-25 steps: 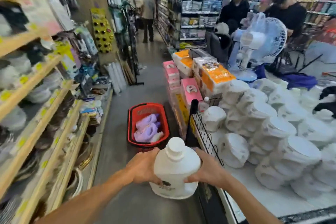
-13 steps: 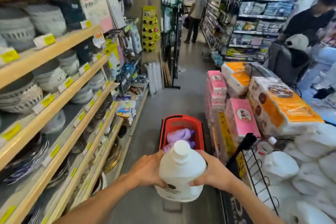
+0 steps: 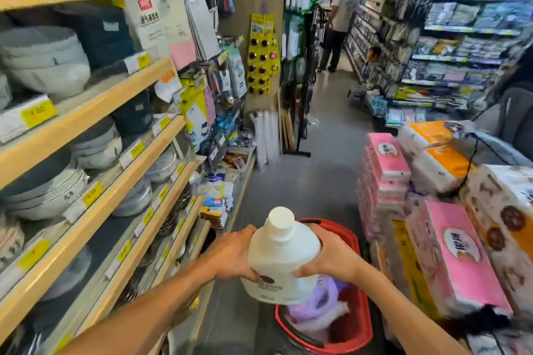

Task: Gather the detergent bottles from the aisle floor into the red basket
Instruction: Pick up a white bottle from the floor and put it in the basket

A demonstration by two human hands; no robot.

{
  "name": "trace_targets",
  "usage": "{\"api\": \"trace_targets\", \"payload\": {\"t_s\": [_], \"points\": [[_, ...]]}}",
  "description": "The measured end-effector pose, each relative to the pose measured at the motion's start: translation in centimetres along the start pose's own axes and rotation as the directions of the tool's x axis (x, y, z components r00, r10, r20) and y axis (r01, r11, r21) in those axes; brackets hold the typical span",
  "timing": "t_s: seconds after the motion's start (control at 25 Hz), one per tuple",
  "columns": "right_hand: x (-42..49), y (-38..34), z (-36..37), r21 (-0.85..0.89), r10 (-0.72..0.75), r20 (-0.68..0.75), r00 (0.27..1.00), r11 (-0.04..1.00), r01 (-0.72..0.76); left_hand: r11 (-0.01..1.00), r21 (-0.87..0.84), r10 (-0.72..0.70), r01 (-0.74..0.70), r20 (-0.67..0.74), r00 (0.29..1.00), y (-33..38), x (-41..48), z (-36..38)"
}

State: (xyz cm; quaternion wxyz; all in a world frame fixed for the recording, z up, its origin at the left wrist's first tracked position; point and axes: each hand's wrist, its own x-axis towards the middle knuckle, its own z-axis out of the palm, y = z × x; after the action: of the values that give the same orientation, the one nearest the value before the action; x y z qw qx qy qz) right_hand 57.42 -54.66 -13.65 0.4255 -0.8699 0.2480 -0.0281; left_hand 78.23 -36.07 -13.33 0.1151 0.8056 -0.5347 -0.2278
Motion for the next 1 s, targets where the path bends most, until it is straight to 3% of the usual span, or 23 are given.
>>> {"api": "trace_targets", "payload": {"t_s": [0.12,0.36,0.52,0.6,0.8,1.0], "points": [[8.2,1.0,-2.2,0.0,-0.033,0.028,0.999,0.999,0.033,0.998,-0.062,-0.027,0.026,-0.012,1.0,-2.7,6.6,-2.4],[18.3,3.0,-6.6,0.042,0.008,-0.022,1.0,0.999,-0.007,1.0,-0.004,0.025,-0.025,0.02,0.999,-4.9,18.7,-7.1],[22.8,4.6,-8.8,0.088,0.118,-0.114,0.986,0.99,-0.108,0.994,0.035,0.103,-0.107,0.101,0.99,-6.0,27.8,-9.4],[23.3,6.7,-8.3,0.161,0.247,-0.172,0.954,0.962,-0.22,0.973,0.089,0.194,-0.212,0.182,0.964,-5.7,32.7,-8.6],[21.1,10.8,-5.4,0.392,0.546,-0.316,0.776,0.82,-0.417,0.886,0.071,0.382,-0.457,0.445,0.81,-3.3,42.2,-4.4],[15.4,14.4,0.7,0.639,0.783,-0.374,0.496,0.606,-0.475,0.709,0.048,0.482,-0.704,0.695,0.534,2.9,45.9,2.7]]}}
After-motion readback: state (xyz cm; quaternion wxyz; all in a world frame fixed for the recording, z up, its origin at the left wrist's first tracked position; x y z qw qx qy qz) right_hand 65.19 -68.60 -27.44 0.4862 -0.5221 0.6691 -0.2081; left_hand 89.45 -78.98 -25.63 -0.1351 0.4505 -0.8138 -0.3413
